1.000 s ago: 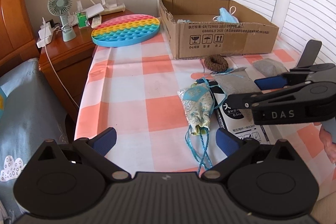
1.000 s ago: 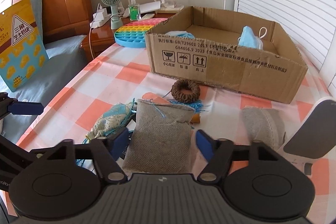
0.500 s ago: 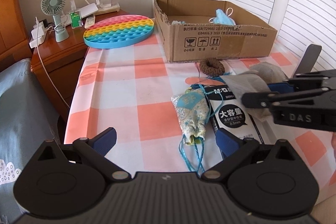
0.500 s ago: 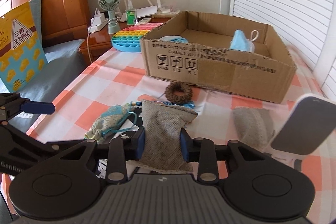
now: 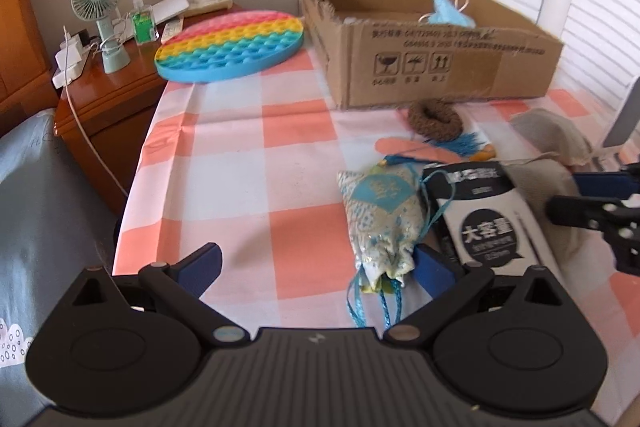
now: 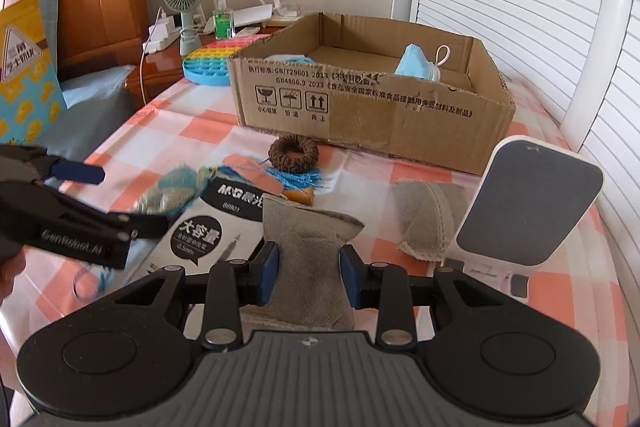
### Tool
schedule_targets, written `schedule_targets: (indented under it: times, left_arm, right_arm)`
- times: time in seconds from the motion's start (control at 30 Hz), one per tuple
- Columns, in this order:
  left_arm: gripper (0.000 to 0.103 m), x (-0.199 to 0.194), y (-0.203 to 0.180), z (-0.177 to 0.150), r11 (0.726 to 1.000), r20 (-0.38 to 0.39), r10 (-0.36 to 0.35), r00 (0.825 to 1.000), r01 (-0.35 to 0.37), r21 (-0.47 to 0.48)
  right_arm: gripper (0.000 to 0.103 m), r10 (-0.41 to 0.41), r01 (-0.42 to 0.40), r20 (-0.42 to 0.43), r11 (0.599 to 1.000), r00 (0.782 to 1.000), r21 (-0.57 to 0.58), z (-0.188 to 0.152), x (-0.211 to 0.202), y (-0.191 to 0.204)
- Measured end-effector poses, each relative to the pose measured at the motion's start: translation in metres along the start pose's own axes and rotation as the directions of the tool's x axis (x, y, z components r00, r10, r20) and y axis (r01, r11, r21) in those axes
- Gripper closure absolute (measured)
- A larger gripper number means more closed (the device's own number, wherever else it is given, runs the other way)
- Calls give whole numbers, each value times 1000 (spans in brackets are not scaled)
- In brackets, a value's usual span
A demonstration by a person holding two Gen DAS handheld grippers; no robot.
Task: Organize soft objects
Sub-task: 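Grasp the floral light-blue sachet with the left tool while the right tool holds the grey pouch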
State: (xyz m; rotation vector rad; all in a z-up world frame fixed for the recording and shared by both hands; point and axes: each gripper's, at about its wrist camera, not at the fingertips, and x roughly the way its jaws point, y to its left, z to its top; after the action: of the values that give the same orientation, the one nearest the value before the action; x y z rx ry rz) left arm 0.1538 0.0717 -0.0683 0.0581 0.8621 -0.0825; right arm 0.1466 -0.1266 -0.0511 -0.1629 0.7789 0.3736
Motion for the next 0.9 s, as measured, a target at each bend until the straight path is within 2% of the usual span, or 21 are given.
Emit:
schedule_targets:
  times: [0.13, 0.23, 0.33, 0.5, 0.67, 0.77, 0.9]
  left_arm:
    - [0, 3, 2, -1, 1000, 9, -19, 1000, 19, -23]
    - [0, 4, 2, -1, 1000, 11, -19, 1000, 19, -25]
    - [0, 3, 3, -2, 1000, 17, -19, 1000, 20, -24]
    - [0, 4, 2, -2, 999, 25, -14, 1000, 15, -32]
    - [1, 6, -2, 2, 999, 31, -6, 1000, 7, -35]
    - [6, 6, -8, 4, 1000, 38, -17, 999, 17, -11]
    - [30, 4, -16, 9, 999, 51, -36, 998, 37, -1]
  right_arm:
    - [60, -13, 13, -3, 999, 1000, -32, -4, 2, 4]
    - [53, -12, 11, -12, 999, 1000, -48, -8, 6, 6]
    - [45, -11, 10, -21, 998, 1000, -55, -12, 9, 7]
    - [25, -46, 45, -6, 996, 999, -75, -20, 11, 8]
    - [16, -47, 47, -2, 998, 999, -38, -24, 11, 0]
    - [11, -41, 41, 0, 999, 999, -15, -27, 12, -3]
    - [10, -39, 39, 8, 999, 999, -9, -28, 13, -6]
